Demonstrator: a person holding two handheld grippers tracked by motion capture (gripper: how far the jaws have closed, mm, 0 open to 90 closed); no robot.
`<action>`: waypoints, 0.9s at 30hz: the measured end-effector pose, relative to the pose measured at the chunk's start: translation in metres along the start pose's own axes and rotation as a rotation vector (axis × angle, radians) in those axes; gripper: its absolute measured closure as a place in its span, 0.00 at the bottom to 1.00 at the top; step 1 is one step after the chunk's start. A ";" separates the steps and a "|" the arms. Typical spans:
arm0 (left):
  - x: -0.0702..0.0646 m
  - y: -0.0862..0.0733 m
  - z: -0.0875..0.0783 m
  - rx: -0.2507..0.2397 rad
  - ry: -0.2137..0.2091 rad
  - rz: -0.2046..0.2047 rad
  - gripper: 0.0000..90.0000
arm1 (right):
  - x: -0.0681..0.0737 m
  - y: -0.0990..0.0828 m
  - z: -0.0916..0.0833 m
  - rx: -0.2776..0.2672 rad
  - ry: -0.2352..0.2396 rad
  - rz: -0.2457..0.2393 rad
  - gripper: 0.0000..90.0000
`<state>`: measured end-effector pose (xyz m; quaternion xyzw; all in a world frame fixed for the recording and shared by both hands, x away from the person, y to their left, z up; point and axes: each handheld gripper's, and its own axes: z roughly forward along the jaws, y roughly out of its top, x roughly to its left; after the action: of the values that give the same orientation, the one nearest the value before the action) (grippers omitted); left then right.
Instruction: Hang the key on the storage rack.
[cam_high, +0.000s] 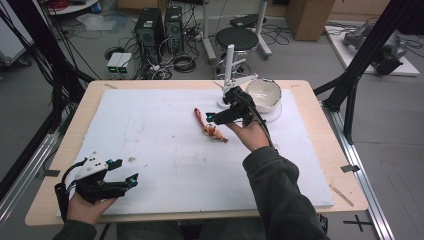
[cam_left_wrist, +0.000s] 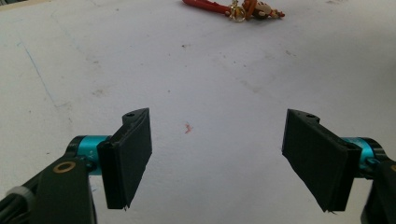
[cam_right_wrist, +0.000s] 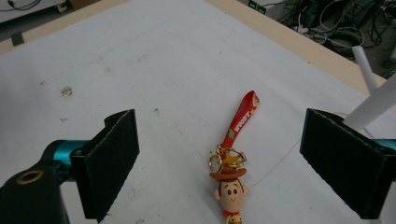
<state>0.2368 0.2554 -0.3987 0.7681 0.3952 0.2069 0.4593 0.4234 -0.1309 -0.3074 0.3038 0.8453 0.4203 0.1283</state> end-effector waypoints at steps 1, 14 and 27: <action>0.000 0.000 0.000 -0.003 0.000 -0.007 0.27 | 0.000 0.001 0.004 0.011 -0.001 -0.003 0.12; 0.001 0.000 -0.001 -0.011 0.004 -0.007 0.27 | 0.000 0.005 0.045 0.077 -0.013 0.007 0.23; 0.002 0.000 -0.002 -0.016 0.003 -0.004 0.26 | -0.004 0.000 0.082 0.170 -0.046 0.004 0.35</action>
<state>0.2369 0.2578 -0.3981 0.7634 0.3956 0.2101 0.4653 0.4655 -0.0816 -0.3579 0.3248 0.8741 0.3404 0.1209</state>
